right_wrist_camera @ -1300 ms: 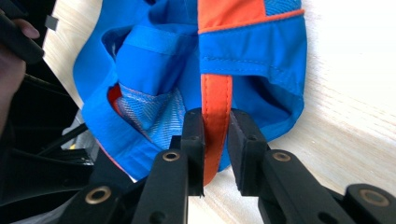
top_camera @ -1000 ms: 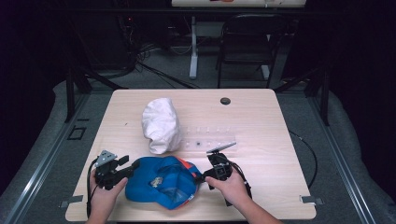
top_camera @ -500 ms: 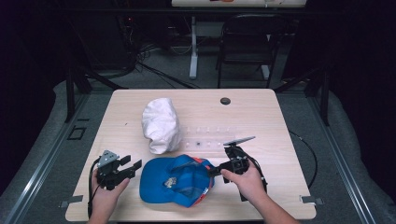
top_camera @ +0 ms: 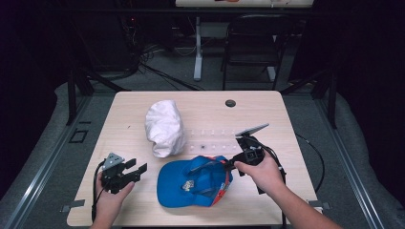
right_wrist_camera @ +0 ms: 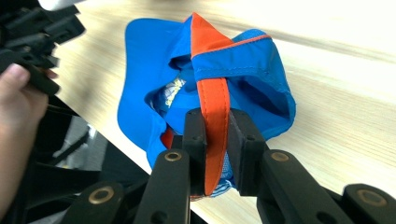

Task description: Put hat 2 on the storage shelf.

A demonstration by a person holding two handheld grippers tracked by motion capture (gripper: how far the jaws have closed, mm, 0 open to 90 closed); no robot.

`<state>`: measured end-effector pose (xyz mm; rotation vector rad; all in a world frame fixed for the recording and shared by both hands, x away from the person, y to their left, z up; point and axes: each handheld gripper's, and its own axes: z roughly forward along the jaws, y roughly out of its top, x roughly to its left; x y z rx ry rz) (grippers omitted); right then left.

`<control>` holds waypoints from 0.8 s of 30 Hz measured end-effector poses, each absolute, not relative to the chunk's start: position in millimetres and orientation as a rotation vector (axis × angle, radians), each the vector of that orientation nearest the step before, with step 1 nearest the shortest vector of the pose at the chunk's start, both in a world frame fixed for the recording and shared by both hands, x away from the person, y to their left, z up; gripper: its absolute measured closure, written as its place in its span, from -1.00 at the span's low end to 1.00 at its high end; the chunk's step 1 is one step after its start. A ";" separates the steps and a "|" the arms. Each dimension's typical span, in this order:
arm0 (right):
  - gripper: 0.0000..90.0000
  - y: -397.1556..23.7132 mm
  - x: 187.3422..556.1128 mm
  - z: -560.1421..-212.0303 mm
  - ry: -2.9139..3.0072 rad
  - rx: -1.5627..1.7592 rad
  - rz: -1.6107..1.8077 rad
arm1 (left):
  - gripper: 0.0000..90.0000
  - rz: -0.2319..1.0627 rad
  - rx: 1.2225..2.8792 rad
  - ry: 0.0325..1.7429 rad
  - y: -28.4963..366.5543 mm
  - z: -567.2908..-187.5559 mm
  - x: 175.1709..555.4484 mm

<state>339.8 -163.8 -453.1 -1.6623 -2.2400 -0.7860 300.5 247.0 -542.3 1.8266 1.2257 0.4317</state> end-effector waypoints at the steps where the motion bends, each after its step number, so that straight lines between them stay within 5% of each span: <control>1: 0.74 -162.4 340.4 -450.2 -2.260 -1.666 -0.757 | 0.02 0.432 1.826 1.227 247.2 -542.4 300.7; 24: 0.75 -139.1 358.3 -393.4 -2.392 -1.810 -0.442 | 0.02 0.416 1.844 1.212 240.8 -543.6 299.0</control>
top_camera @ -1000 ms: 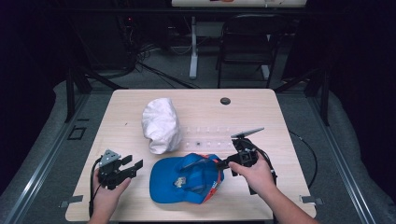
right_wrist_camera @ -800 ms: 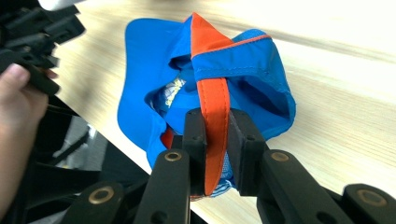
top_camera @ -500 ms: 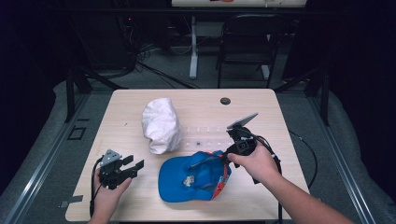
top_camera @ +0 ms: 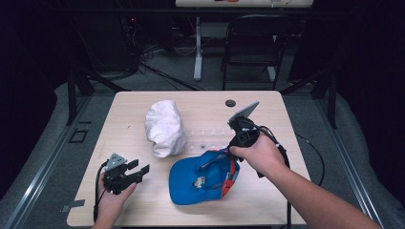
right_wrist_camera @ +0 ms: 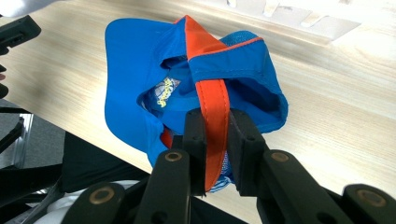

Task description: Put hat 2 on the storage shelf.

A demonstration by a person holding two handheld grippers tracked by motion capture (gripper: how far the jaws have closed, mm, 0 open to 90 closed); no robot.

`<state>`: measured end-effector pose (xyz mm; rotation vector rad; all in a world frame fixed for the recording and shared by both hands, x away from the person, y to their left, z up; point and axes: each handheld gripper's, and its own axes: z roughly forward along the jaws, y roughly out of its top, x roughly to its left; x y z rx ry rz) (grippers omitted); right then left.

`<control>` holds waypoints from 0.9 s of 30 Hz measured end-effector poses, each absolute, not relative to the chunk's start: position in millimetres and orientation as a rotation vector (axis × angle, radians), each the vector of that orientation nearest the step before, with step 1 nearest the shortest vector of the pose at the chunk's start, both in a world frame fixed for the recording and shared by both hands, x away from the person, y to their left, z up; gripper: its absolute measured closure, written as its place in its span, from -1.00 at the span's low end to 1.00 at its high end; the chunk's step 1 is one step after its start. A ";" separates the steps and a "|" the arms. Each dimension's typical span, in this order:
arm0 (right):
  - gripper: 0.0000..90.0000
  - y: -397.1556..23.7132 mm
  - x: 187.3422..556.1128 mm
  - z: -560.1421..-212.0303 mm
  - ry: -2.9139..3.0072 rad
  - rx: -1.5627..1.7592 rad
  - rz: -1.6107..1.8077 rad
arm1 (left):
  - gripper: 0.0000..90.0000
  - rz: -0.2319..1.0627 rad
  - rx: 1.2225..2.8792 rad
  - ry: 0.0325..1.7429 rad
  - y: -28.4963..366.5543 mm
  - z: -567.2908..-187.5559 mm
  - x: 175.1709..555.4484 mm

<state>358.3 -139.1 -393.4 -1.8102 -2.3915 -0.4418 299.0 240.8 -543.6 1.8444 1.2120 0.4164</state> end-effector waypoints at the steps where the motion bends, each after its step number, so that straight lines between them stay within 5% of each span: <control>1: 0.75 -137.6 358.8 -391.6 -2.392 -1.820 -0.445 | 0.02 0.410 1.848 1.209 241.0 -543.6 299.0; 27: 0.74 -129.1 370.8 -324.3 -2.286 -1.809 -0.529 | 0.02 0.402 1.881 1.181 231.1 -544.5 297.3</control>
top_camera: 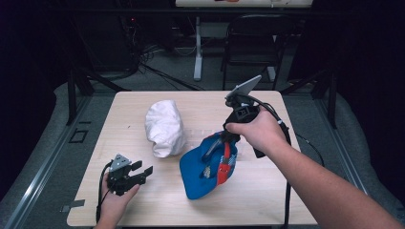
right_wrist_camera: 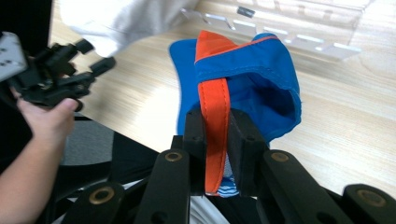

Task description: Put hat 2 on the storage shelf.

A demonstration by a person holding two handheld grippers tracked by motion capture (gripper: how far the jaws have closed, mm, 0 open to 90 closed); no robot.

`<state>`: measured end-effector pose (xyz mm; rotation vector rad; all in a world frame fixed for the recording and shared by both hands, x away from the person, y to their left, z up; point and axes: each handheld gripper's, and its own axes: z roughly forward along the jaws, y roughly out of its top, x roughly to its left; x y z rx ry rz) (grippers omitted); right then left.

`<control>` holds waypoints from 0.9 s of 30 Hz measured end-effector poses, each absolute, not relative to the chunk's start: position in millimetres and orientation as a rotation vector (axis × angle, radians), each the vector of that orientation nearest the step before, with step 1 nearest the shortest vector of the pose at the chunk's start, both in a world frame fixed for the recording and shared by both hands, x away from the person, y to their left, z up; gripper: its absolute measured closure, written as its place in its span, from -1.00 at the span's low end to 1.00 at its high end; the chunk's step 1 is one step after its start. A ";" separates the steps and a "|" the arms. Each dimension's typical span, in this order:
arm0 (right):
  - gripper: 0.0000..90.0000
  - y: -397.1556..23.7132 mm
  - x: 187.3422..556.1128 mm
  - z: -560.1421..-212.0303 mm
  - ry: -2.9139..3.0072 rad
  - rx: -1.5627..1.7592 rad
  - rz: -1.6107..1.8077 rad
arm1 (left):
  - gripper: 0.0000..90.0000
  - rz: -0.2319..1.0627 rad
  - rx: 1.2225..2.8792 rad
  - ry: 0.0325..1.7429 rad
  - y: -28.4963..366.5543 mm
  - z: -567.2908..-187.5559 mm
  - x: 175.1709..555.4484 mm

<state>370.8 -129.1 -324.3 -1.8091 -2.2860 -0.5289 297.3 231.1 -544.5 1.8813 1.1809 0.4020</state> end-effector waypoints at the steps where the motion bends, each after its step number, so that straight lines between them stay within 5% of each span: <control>1: 0.74 -128.7 370.7 -321.8 -2.276 -1.812 -0.549 | 0.02 0.404 1.886 1.176 230.8 -544.5 297.4; 27: 0.74 -188.9 398.6 -281.8 -1.863 -1.797 -0.872 | 0.03 0.380 1.889 1.174 228.4 -543.9 296.8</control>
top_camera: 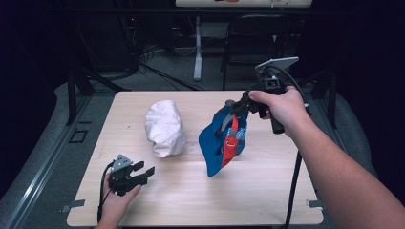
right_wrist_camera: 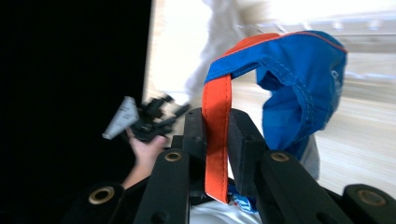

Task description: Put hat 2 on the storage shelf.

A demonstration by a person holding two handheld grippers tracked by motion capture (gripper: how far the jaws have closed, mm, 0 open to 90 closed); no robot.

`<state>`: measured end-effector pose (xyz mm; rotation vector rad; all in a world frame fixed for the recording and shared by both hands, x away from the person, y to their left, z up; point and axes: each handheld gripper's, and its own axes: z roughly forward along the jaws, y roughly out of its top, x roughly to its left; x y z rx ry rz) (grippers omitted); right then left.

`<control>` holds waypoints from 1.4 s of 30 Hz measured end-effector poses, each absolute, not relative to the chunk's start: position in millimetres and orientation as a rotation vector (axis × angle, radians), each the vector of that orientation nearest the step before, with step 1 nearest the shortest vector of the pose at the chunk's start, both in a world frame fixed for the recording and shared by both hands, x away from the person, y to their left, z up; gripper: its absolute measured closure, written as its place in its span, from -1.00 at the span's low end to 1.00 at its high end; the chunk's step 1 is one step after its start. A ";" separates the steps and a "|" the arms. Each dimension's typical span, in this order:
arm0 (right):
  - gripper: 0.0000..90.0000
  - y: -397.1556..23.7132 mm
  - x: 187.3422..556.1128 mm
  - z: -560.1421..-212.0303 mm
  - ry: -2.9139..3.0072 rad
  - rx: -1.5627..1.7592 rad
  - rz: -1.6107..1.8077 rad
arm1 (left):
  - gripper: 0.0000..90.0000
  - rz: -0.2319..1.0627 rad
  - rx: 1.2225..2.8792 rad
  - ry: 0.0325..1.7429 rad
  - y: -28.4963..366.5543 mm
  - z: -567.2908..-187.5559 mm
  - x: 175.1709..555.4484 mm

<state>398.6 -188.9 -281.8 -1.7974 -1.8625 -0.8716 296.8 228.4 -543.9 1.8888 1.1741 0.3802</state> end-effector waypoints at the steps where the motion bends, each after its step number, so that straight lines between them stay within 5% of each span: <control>1: 0.74 -190.5 400.2 -281.8 -1.845 -1.786 -0.894 | 0.03 0.380 1.888 1.174 228.4 -543.9 296.8; 22: 0.75 -212.0 433.2 -260.8 -1.698 -1.882 -1.142 | 0.03 0.396 1.867 1.183 232.0 -545.1 298.7; 42: 0.75 -207.2 447.5 -275.0 -1.664 -1.960 -1.150 | 0.02 0.397 1.868 1.185 235.9 -544.2 299.4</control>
